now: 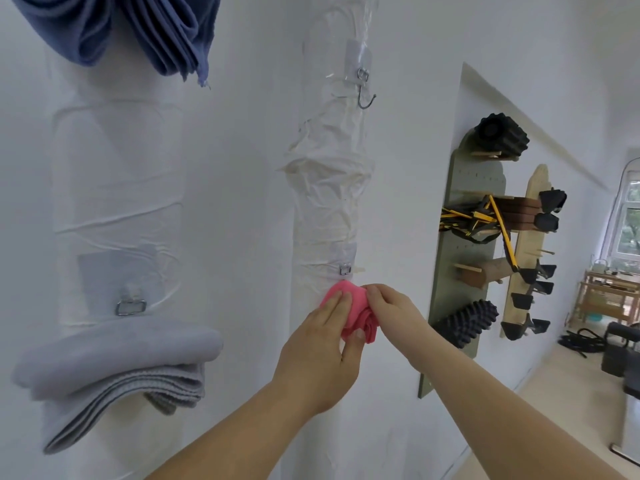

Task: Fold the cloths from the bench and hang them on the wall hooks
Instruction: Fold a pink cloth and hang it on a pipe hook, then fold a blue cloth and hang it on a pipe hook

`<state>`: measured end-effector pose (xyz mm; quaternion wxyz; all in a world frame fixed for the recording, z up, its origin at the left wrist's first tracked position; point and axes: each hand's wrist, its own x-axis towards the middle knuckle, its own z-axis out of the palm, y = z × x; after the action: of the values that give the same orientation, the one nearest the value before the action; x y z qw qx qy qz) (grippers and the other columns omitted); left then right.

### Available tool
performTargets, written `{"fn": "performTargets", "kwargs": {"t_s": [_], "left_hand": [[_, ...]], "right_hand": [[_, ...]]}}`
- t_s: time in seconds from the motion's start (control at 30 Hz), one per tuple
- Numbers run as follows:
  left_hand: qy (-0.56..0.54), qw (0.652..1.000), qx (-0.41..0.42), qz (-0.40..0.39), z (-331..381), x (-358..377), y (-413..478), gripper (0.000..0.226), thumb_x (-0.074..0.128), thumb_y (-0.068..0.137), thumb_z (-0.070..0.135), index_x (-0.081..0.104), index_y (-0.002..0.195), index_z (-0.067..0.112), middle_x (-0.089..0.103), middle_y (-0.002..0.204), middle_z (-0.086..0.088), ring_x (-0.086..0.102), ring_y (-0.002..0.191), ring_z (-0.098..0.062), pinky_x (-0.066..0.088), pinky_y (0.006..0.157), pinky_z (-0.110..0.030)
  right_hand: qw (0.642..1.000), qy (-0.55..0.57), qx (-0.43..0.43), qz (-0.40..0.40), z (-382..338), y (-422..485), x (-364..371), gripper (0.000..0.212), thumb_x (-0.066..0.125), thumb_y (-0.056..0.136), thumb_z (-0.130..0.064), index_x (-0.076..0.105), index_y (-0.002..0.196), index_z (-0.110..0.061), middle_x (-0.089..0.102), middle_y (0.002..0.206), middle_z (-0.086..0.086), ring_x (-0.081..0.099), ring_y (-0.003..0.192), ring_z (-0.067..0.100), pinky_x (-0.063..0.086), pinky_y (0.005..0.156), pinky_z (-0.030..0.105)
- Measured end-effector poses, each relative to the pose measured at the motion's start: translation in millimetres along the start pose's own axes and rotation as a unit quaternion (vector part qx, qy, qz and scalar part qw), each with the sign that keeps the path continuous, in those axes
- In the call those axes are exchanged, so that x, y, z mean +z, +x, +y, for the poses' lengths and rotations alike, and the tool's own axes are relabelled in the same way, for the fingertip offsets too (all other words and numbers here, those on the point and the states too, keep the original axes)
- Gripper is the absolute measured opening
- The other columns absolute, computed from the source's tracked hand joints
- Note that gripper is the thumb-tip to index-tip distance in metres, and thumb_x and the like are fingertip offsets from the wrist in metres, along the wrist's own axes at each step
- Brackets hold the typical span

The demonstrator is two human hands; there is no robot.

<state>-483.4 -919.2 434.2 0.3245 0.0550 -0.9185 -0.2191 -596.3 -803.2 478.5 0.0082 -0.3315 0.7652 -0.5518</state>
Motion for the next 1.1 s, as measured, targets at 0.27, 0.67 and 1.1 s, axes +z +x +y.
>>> {"fn": "performTargets", "kwargs": {"t_s": [0.27,0.67,1.1], "left_hand": [[0.033,0.993,0.080,0.079,16,-29,-4,0.049,0.049,0.100,0.031,0.043,0.149,0.028,0.044,0.153,0.011,0.034,0.145,-0.009,0.034,0.119,-0.033],[-0.153,0.988,-0.004,0.015,21,-23,-164,0.038,0.057,0.099,0.021,0.058,0.134,0.035,0.062,0.121,0.027,0.060,0.112,0.004,0.048,0.096,-0.012],[-0.269,0.913,-0.201,-0.233,-44,-8,-449,0.045,0.061,0.095,0.008,0.061,0.119,0.047,0.070,0.108,0.015,0.064,0.093,-0.005,0.053,0.084,-0.015]], "right_hand": [[0.953,-0.256,-0.067,0.150,-34,-5,-8,0.039,0.051,0.099,-0.045,0.064,0.130,-0.026,0.060,0.135,-0.001,0.040,0.138,0.025,0.038,0.108,0.039],[0.983,-0.071,-0.083,0.148,-9,-164,21,0.018,0.059,0.097,-0.027,0.068,0.111,-0.032,0.067,0.110,-0.021,0.058,0.107,-0.004,0.040,0.080,0.010],[0.948,-0.054,0.314,0.019,78,-487,128,0.014,0.056,0.096,-0.037,0.065,0.106,-0.042,0.076,0.095,-0.001,0.073,0.087,0.016,0.061,0.088,0.041]]}}
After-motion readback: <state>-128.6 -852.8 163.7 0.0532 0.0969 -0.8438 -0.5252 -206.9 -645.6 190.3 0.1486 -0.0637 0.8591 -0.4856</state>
